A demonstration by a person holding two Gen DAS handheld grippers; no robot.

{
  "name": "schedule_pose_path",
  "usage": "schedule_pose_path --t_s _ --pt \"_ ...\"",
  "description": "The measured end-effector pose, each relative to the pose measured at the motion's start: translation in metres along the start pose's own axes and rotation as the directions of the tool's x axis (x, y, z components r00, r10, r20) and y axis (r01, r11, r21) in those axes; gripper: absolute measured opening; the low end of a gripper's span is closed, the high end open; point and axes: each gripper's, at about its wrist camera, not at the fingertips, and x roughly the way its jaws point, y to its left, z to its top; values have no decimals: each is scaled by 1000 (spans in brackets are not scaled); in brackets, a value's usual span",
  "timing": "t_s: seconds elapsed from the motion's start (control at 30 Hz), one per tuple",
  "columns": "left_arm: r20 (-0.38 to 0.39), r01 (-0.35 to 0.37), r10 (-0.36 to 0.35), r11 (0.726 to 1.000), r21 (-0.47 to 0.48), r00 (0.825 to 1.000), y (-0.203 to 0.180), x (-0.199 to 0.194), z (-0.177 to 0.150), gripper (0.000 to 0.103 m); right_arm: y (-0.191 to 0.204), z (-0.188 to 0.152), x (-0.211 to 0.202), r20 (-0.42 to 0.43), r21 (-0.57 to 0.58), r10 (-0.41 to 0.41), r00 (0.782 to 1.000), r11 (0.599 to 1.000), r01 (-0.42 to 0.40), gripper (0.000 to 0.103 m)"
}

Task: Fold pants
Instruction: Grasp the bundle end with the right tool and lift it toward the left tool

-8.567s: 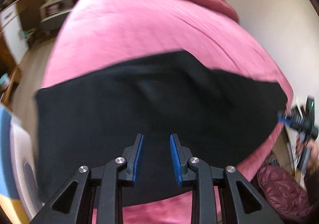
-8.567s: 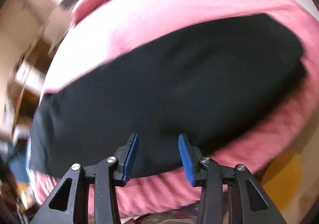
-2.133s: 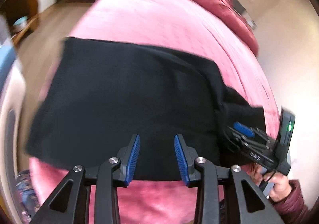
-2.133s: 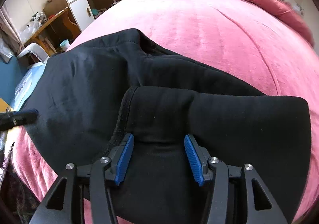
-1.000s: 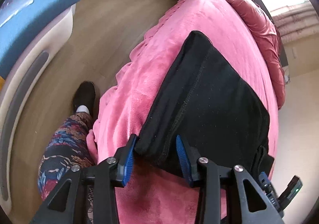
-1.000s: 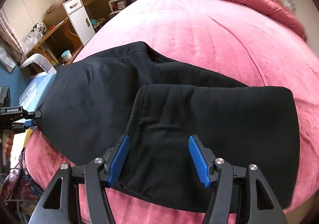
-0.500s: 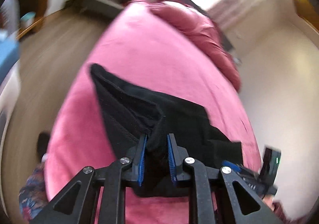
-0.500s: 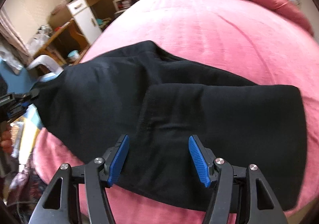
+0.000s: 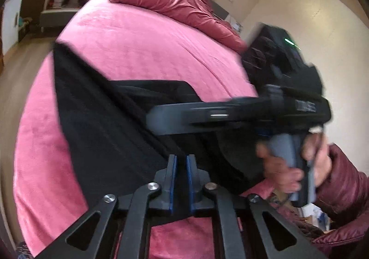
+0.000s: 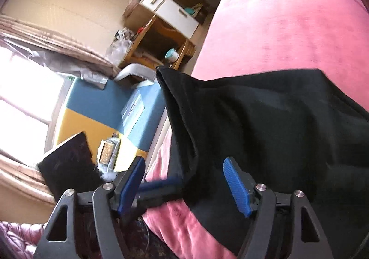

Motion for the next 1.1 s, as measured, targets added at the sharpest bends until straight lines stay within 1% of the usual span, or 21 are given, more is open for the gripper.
schedule_pose_path --t_s 0.07,0.13,0.2,0.23,0.27,0.33,0.37,0.4,0.43,0.47,0.53,0.67,0.7,0.73,0.8,0.83,0.87,0.9,0.97,1.0,1.1 --pt "-13 -17 17 1000 17 1000 -1 4 -2 8 4 8 22 -59 -30 -18 998 999 16 72" --pt "-18 -10 10 1000 1 1000 1 5 -3 8 10 11 41 -114 -64 -53 992 997 46 63" --pt "-27 -15 15 1000 -3 1000 4 3 -5 8 14 14 59 -161 -101 -70 984 993 54 34" --pt "-30 -17 16 1000 -10 999 6 2 -4 8 17 13 65 -167 -119 -101 981 990 82 29" --pt "-33 -20 19 1000 -21 999 8 1 -4 8 19 13 70 -170 -133 -127 977 986 105 28" --pt "-48 -25 22 997 -73 999 20 -11 -8 8 17 13 73 -165 -117 -117 979 988 98 29" --pt "-50 -23 17 994 -108 999 28 -17 -10 9 16 13 74 -164 -102 -111 980 990 95 35" --pt "-49 -22 14 987 -157 999 39 -28 -13 11 14 12 74 -162 -86 -99 982 993 85 51" --pt "-46 -30 22 982 -184 999 47 -35 -15 16 13 11 72 -153 -82 -101 983 993 89 60" --pt "-39 -49 41 976 -214 998 56 -45 -19 17 14 10 72 -145 -84 -112 983 991 101 67" --pt "-30 -81 75 952 -294 997 78 -65 -28 21 15 8 68 -142 -84 -118 983 991 107 67" --pt "-12 -140 150 888 -439 989 116 -95 -46 27 20 1 65 -111 -103 -128 985 988 117 67" --pt "-7 -150 166 867 -476 986 126 -101 -50 30 20 1 64 -106 -105 -126 986 988 115 67" --pt "-3 -148 170 851 -504 985 132 -105 -52 32 23 -1 61 -93 -122 -127 988 986 115 67" --pt "0 -151 188 790 -595 982 149 -109 -59 33 35 -8 61 -84 -181 -121 989 978 104 72" --pt "7 -148 195 768 -623 981 157 -107 -66 33 40 -11 64 -94 -206 -117 989 974 95 74" --pt "19 -143 204 748 -648 979 162 -109 -68 33 50 -16 70 -107 -250 -130 986 963 100 74" --pt "26 -149 221 737 -659 975 164 -111 -68 33 58 -22 75 -106 -305 -166 980 944 126 74" --pt "31 -168 248 737 -655 968 163 -112 -66 33 73 -33 86 -94 -403 -226 970 899 170 74" --pt "32 -178 260 741 -647 965 162 -113 -65 33 80 -38 95 -102 -442 -240 965 880 173 74" --pt "39 -199 284 756 -624 958 157 -115 -60 33 95 -49 120 -98 -512 -286 953 836 198 74"
